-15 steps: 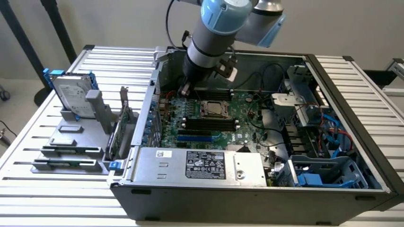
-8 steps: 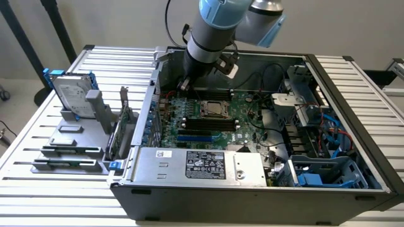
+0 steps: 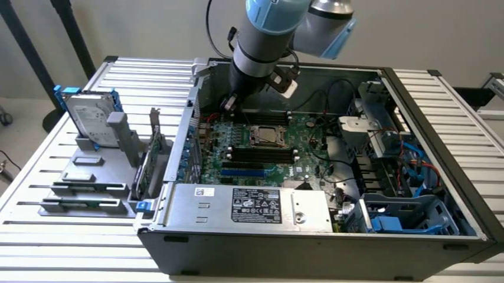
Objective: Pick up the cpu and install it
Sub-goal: 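Install the first cpu locking lever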
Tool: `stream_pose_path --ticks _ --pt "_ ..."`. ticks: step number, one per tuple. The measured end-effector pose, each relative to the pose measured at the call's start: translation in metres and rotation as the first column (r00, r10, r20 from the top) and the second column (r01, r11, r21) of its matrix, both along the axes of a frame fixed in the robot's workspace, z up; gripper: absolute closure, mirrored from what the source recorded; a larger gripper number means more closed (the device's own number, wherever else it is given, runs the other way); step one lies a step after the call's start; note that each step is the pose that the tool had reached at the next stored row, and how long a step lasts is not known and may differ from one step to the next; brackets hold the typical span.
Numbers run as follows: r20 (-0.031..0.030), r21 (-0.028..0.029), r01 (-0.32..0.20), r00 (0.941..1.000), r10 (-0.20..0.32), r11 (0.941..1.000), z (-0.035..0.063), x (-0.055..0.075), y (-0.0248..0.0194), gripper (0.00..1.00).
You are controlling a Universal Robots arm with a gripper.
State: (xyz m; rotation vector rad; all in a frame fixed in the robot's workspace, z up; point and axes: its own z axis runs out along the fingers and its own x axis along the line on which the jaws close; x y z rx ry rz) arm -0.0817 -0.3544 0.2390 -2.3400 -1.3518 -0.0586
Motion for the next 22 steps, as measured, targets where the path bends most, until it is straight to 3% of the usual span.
stream_pose_path --ticks 3,9,12,14,19,22 --pt "-0.0038 0.0000 0.016 0.9999 -0.016 0.9999 0.0002 0.0000 -0.0010 0.89" --pt "-0.0231 -0.0002 0.028 0.9993 -0.028 0.9996 0.0001 -0.0021 -0.0027 0.89" --pt "-0.0263 0.0002 0.033 0.9991 -0.033 0.9995 0.0003 -0.0057 -0.0028 0.89" --pt "-0.0265 0.0038 0.035 0.9990 -0.035 0.9994 0.0003 -0.0069 -0.0028 0.89" --pt "-0.0271 0.0192 0.044 0.9987 -0.044 0.9988 0.0009 -0.0073 -0.0028 0.89" --pt "-0.0273 0.0234 0.052 0.9983 -0.051 0.9984 0.0015 -0.0072 -0.0028 0.89"
